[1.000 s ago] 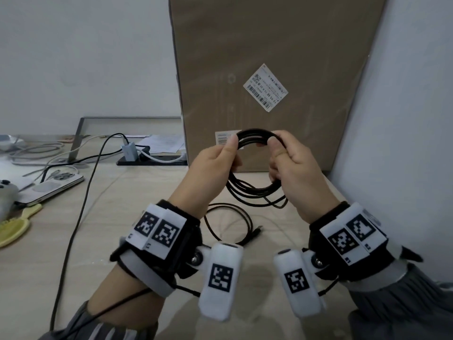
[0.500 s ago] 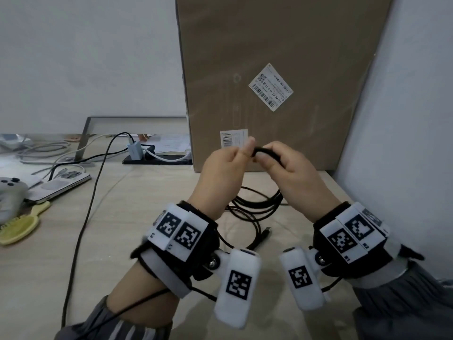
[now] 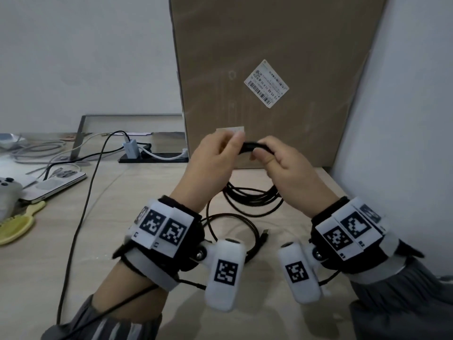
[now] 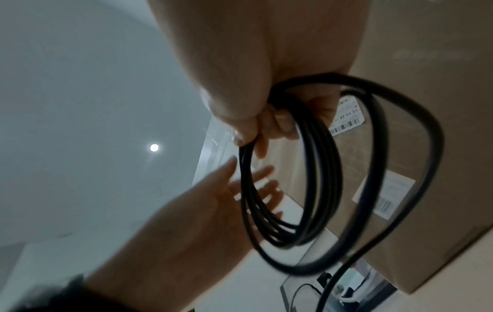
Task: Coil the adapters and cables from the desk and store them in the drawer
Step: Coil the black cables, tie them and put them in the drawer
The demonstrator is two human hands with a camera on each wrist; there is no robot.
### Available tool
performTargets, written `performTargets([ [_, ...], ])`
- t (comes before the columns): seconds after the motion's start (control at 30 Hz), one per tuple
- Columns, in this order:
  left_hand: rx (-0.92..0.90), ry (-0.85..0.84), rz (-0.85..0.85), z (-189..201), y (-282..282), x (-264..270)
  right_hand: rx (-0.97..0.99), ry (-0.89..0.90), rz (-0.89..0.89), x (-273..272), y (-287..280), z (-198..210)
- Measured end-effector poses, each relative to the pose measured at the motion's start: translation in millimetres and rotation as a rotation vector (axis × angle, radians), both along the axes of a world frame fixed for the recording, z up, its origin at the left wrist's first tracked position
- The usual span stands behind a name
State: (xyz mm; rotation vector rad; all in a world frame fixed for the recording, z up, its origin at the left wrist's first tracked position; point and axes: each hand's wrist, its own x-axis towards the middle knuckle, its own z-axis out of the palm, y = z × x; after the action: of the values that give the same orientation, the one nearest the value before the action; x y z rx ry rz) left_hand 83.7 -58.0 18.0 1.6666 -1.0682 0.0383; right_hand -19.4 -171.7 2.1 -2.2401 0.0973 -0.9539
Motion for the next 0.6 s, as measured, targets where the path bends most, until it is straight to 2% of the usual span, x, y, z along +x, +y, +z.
performTargets([
  [0.07,0.117,-0.216,-0.053,-1,0,-2,-0.04,0.062,0.033,3,4,-5],
  [0.17,0.287,-0.275,-0.012,-9,-3,0,-0.017,0.096,0.048,4,7,-7],
  [0.23,0.235,-0.167,-0.017,-12,-6,4,0.044,0.076,0.065,5,6,-8],
  [0.47,-0.171,0.38,-0.006,-9,-6,6,0.224,-0.032,0.085,4,8,-5],
  [0.6,-0.314,0.645,-0.088,-3,-4,3,0.301,-0.128,0.092,6,10,-2],
])
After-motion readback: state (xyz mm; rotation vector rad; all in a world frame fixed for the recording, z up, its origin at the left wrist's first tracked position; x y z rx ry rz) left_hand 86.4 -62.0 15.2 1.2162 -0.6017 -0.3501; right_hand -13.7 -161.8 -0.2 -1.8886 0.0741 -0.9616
